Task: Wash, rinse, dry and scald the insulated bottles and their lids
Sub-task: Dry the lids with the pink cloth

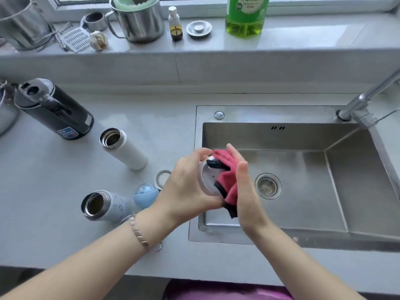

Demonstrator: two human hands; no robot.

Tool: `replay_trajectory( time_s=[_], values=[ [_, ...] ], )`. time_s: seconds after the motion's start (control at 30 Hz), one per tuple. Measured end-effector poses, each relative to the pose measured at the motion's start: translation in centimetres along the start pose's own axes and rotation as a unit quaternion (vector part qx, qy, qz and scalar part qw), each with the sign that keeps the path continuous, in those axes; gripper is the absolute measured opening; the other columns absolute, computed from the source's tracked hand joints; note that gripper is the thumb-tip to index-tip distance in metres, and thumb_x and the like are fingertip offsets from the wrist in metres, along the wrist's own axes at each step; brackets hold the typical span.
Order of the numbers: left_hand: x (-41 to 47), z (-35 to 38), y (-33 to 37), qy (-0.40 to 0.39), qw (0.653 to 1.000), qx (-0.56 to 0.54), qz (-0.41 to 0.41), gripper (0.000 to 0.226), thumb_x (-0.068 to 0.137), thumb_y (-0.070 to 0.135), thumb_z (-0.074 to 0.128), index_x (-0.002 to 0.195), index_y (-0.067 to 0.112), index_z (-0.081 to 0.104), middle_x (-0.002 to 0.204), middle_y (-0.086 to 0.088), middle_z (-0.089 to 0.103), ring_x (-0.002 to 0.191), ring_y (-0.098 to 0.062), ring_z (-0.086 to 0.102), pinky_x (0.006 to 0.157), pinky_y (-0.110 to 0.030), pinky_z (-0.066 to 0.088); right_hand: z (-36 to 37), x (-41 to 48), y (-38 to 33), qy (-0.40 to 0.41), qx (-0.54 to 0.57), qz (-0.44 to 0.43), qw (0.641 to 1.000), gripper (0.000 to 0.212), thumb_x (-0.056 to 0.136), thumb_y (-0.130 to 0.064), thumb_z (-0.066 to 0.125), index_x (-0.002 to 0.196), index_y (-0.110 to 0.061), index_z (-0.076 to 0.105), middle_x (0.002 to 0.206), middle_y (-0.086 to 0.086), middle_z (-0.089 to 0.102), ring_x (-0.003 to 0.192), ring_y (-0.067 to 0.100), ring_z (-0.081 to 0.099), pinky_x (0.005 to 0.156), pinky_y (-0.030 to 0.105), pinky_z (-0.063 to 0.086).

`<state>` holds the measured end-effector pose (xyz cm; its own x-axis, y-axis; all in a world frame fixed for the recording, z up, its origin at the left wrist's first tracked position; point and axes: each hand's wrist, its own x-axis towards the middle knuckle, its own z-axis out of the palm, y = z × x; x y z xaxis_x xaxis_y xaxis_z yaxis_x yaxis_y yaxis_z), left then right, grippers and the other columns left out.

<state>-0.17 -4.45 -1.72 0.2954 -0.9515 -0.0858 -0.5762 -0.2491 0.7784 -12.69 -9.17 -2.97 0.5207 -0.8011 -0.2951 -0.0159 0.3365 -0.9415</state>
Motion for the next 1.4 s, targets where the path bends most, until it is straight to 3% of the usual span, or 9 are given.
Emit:
replay_trajectory(
  time_s=[0.07, 0.2, 0.43, 0.67, 0.77, 0.87, 1.1, 1.23, 1.4],
  values=[
    [-0.7, 0.5, 1.3, 0.074, 0.996, 0.034, 0.045, 0.082, 0.049, 0.035, 0.076, 0.123, 0.022, 0.043, 0.100, 0.027, 0.046, 0.098, -0.007, 0.044, 0.079, -0.002, 0.032, 0.4, 0.3, -0.4, 0.007, 0.041, -0.002, 0.999, 0.059, 0.073, -0.068, 0.046, 0.122, -0.037, 0.049, 0.131, -0.009, 0.056, 0.122, 0.005, 0.050, 0.105, 0.029, 0.040],
    [-1.9, 0.9, 2.4, 0.105, 0.994, 0.003, 0.039, 0.073, 0.046, 0.050, 0.066, 0.112, 0.039, 0.040, 0.106, 0.031, 0.045, 0.103, -0.001, 0.042, 0.083, 0.000, 0.032, -0.2, 0.6, -1.2, 0.024, 0.169, 0.091, 0.981, 0.018, 0.080, -0.045, 0.061, 0.097, -0.041, 0.066, 0.117, 0.008, 0.066, 0.113, 0.033, 0.058, 0.102, 0.054, 0.041],
    [-3.3, 0.9, 1.9, 0.094, 0.975, -0.197, -0.039, 0.074, 0.051, 0.037, 0.080, 0.116, 0.056, 0.051, 0.122, 0.005, 0.058, 0.112, -0.008, 0.055, 0.093, -0.028, 0.049, -1.2, 1.0, -2.2, -0.021, 0.233, 0.132, 0.963, 0.016, 0.095, -0.037, 0.044, 0.099, -0.037, 0.060, 0.096, -0.003, 0.066, 0.091, 0.020, 0.063, 0.085, 0.038, 0.048],
    [-2.6, 0.0, 0.8, 0.104, 0.974, -0.199, -0.033, 0.068, 0.051, 0.036, 0.073, 0.111, 0.059, 0.051, 0.111, 0.013, 0.063, 0.101, -0.004, 0.060, 0.083, -0.021, 0.051, 0.9, 0.7, -2.6, -0.040, 0.163, 0.139, 0.976, 0.051, 0.093, -0.059, 0.026, 0.112, -0.027, 0.061, 0.102, -0.003, 0.068, 0.085, 0.010, 0.064, 0.071, 0.024, 0.048],
    [-2.4, -2.2, -0.1, 0.099, 0.983, -0.152, -0.011, 0.073, 0.045, 0.030, 0.075, 0.111, 0.053, 0.051, 0.106, 0.010, 0.060, 0.094, 0.002, 0.059, 0.079, -0.018, 0.050, 4.1, -0.4, -2.3, 0.034, 0.014, -0.070, 0.997, 0.045, 0.094, -0.056, 0.022, 0.123, -0.038, 0.050, 0.111, -0.015, 0.059, 0.099, 0.007, 0.057, 0.082, 0.019, 0.046],
    [-2.7, -5.0, -1.6, 0.074, 0.992, -0.093, 0.052, 0.076, 0.045, 0.021, 0.078, 0.111, 0.045, 0.047, 0.106, 0.016, 0.057, 0.099, -0.001, 0.056, 0.082, -0.019, 0.050, 6.8, -0.3, -1.1, 0.048, -0.281, -0.294, 0.912, 0.046, 0.094, -0.050, 0.025, 0.130, -0.034, 0.048, 0.133, -0.009, 0.042, 0.126, 0.020, 0.038, 0.106, 0.030, 0.031],
    [-2.2, -10.3, -7.3, 0.038, 0.959, 0.070, 0.271, 0.061, 0.061, 0.026, 0.059, 0.118, 0.017, 0.040, 0.111, 0.007, 0.045, 0.099, -0.015, 0.049, 0.091, -0.021, 0.042, 11.1, 3.3, -3.4, -0.046, -0.143, 0.008, 0.989, 0.021, 0.094, -0.027, 0.048, 0.088, -0.032, 0.067, 0.072, -0.001, 0.058, 0.061, 0.006, 0.051, 0.059, 0.020, 0.042],
    [-1.6, -11.9, -9.5, 0.012, 0.941, 0.088, 0.328, 0.059, 0.062, 0.021, 0.057, 0.118, 0.013, 0.043, 0.117, 0.002, 0.044, 0.105, -0.018, 0.048, 0.095, -0.019, 0.038, 12.8, 3.6, -3.7, -0.045, -0.015, 0.172, 0.984, 0.024, 0.095, -0.029, 0.045, 0.101, -0.012, 0.061, 0.089, 0.006, 0.052, 0.079, 0.018, 0.049, 0.065, 0.030, 0.040],
    [-1.4, -12.3, -10.0, 0.002, 0.968, -0.037, 0.250, 0.059, 0.059, 0.026, 0.065, 0.113, 0.016, 0.044, 0.105, 0.002, 0.051, 0.096, -0.015, 0.054, 0.084, -0.033, 0.051, 15.6, 0.3, -2.4, 0.102, -0.283, -0.086, 0.950, 0.023, 0.089, -0.052, 0.040, 0.101, -0.035, 0.049, 0.085, -0.021, 0.050, 0.084, 0.006, 0.053, 0.072, 0.022, 0.048]
  ],
)
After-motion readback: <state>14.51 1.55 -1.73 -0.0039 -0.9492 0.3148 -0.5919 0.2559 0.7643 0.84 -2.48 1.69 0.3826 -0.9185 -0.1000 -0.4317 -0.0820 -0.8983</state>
